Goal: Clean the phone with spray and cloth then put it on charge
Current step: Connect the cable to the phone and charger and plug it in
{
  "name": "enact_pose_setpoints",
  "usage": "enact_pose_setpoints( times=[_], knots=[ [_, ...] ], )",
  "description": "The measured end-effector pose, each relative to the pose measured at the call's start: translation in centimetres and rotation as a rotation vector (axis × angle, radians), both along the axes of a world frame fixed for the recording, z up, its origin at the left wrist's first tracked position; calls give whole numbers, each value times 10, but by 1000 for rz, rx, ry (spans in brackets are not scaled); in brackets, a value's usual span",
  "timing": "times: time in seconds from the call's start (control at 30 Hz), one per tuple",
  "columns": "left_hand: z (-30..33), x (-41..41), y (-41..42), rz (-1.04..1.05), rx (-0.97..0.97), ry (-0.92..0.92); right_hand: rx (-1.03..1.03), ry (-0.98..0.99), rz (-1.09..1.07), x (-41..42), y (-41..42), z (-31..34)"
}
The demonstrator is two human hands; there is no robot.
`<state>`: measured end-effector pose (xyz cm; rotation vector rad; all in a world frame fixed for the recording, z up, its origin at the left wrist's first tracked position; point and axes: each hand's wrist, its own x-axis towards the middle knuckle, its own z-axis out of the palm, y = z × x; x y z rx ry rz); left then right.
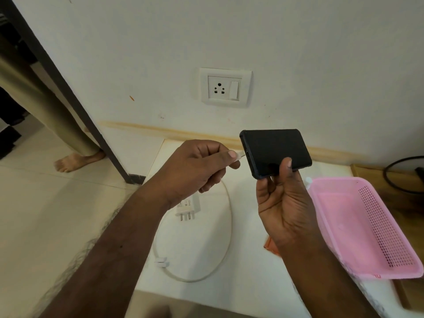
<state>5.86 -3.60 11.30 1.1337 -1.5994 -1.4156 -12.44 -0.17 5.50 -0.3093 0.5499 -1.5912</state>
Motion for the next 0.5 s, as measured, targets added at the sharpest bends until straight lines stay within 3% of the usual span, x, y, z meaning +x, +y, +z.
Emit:
enact_pose_setpoints(
  times=[0.5],
  knots=[
    [-2, 3, -1, 14, -34, -91, -49, 145, -10, -3, -2, -3]
  ],
)
